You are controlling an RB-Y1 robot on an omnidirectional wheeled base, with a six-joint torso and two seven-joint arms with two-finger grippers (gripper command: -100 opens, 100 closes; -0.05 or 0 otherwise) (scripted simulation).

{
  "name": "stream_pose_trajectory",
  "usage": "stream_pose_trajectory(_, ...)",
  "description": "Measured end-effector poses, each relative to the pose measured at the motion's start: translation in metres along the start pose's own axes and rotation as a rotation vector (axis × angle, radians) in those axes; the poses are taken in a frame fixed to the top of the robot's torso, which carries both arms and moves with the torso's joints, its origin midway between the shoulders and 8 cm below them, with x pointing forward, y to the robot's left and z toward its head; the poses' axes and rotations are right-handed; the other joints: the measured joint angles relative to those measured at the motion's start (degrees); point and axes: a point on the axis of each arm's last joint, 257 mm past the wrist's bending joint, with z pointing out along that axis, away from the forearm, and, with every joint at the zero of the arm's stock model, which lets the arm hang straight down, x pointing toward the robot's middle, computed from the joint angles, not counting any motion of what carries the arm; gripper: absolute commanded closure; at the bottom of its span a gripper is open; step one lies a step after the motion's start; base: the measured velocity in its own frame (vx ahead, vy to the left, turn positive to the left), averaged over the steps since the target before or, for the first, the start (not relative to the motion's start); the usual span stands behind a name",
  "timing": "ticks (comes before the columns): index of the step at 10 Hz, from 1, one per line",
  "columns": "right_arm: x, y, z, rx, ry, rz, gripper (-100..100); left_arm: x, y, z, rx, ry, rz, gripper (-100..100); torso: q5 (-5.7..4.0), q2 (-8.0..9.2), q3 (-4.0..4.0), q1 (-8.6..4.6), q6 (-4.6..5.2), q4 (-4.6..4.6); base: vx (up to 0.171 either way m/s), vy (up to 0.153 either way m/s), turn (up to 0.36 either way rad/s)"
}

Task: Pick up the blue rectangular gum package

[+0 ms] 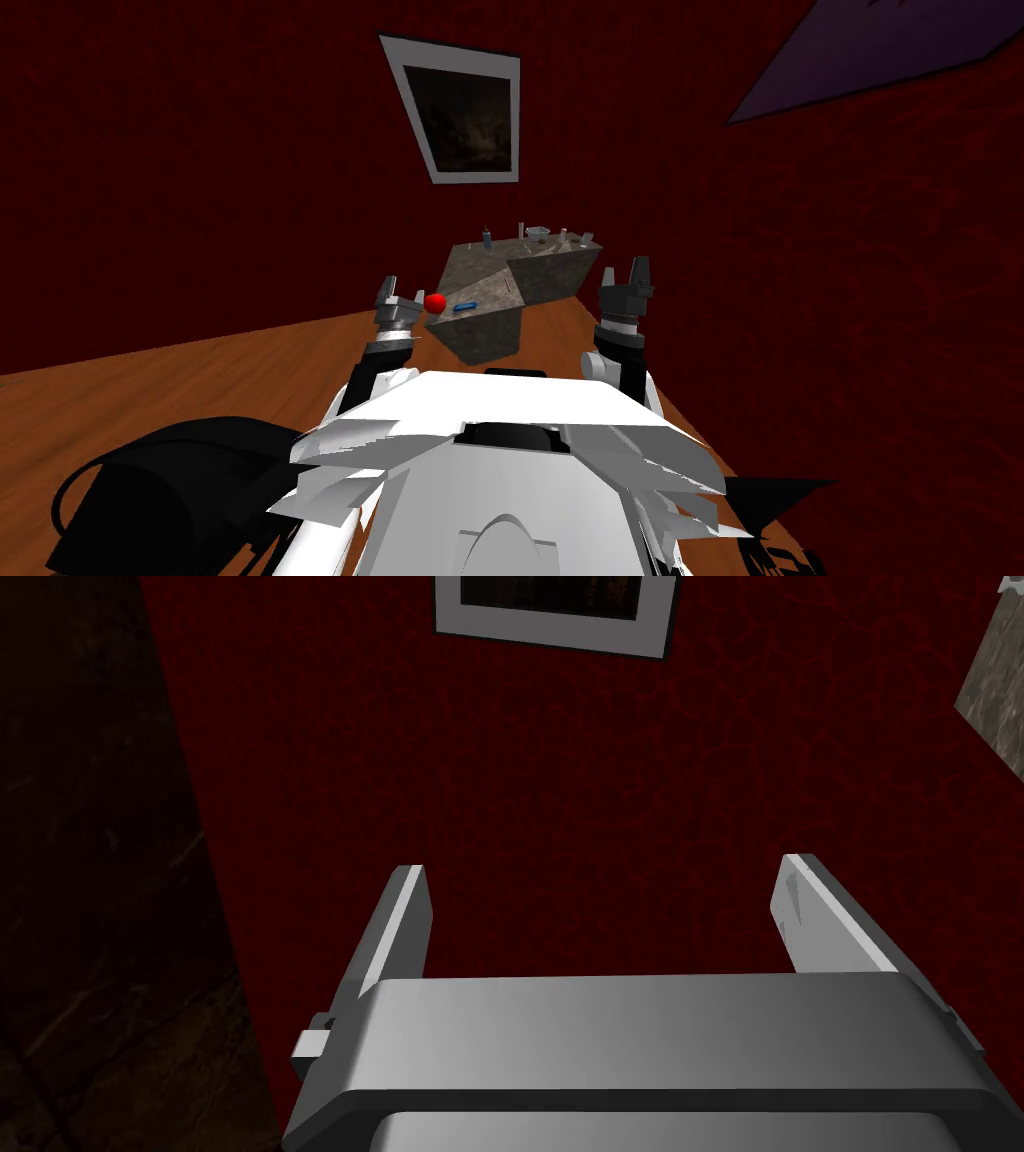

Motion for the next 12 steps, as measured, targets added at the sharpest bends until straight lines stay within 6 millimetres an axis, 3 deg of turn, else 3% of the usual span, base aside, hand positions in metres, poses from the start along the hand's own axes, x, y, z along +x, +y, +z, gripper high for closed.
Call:
stream_pose_trajectory(5, 0.0, 0.0, 0.0, 0.0, 0.0, 0.0, 0, -0.045, 0.023, -0.025, -0.153, -0.103, -0.1, -100, 0.0, 0.02, 0.01, 0.01, -0.04, 0.01, 0.033, 0.008, -0.388)
stream_pose_trajectory(8, 0.0, 0.0, 0.0, 0.0, 0.0, 0.0, 0, -0.075, 0.039, -0.057, -0.272, -0.19, -0.173, -100, 0.01, 0.0, 0.0, 0.04, -0.04, 0.0, 0.038, 0.021, -0.391)
stream_pose_trajectory(12, 0.0, 0.0, 0.0, 0.0, 0.0, 0.0, 0, -0.102, 0.062, -0.088, -0.404, -0.287, -0.261, -100, 0.02, 0.02, 0.01, 0.08, -0.07, 0.01, 0.029, 0.03, -0.368)
